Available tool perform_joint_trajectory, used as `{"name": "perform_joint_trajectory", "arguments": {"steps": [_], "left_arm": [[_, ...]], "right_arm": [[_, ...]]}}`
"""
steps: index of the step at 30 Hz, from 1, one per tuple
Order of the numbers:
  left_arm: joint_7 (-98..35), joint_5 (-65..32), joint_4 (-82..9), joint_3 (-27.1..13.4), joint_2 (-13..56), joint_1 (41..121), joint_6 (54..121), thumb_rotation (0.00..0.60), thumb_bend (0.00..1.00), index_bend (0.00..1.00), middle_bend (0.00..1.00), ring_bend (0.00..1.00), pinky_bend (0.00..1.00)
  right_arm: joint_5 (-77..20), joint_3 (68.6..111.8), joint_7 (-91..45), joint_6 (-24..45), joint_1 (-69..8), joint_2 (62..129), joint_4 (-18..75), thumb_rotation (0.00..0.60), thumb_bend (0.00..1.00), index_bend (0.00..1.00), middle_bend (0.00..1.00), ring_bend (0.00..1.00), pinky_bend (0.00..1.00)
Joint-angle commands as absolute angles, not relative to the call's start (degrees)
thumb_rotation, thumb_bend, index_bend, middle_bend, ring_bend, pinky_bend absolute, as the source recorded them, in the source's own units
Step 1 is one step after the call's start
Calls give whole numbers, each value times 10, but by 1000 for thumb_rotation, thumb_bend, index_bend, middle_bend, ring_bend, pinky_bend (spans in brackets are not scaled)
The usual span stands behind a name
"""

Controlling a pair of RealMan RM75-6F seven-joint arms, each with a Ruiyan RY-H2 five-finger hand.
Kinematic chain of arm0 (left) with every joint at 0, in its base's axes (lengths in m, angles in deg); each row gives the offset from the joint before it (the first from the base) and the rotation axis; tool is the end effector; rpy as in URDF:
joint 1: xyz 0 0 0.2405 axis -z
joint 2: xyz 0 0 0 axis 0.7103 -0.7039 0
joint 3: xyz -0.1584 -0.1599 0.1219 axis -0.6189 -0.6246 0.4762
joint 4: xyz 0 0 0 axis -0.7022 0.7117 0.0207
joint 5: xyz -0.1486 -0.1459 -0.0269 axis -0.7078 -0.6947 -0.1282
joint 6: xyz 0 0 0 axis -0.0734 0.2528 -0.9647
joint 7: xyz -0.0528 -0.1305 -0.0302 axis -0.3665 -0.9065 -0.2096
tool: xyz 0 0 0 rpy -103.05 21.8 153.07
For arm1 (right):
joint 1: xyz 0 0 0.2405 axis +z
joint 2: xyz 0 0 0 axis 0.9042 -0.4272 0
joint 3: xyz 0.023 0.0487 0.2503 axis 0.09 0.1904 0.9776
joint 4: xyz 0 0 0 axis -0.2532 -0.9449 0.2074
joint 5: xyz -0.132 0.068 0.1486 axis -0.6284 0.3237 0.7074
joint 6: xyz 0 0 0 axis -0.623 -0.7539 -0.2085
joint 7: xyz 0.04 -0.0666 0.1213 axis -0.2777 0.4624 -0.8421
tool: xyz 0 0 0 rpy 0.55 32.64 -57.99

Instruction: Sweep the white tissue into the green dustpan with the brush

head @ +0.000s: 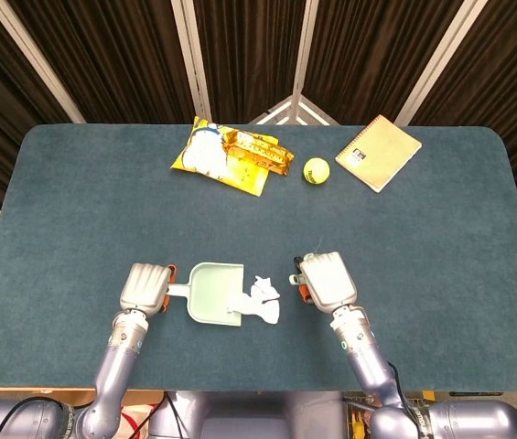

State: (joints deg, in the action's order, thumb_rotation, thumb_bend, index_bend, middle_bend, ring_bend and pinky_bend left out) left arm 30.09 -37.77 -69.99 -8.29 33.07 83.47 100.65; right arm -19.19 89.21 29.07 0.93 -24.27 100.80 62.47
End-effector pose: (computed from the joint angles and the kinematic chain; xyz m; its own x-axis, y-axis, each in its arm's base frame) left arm -0.1321 0.2731 -0.0260 0.6171 0.3242 0.7170 0.7838 -0.1731 -0.5964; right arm -0.0999 -0.2848 0.0033 0.5556 -0.1594 0.8160 -0.8095 -0.3280 0.4870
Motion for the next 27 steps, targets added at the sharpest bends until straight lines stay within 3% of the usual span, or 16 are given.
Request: {"name": "perform_joint_trajectory", "arguments": {"steps": [1, 27], "left_arm": [[304, -385, -705, -84, 332, 840, 1011, 600, 573, 597, 1000, 1000, 993], [320, -418, -686, -86, 393, 877, 1034, 600, 580, 597, 1000, 1000, 993]], "right_arm": [[-187, 889, 308, -1, -242, 1003, 646, 600, 385, 782, 973, 958, 876], [-172, 874, 376, -39, -225, 1043, 729, 600, 386, 795, 973, 958, 876]]}}
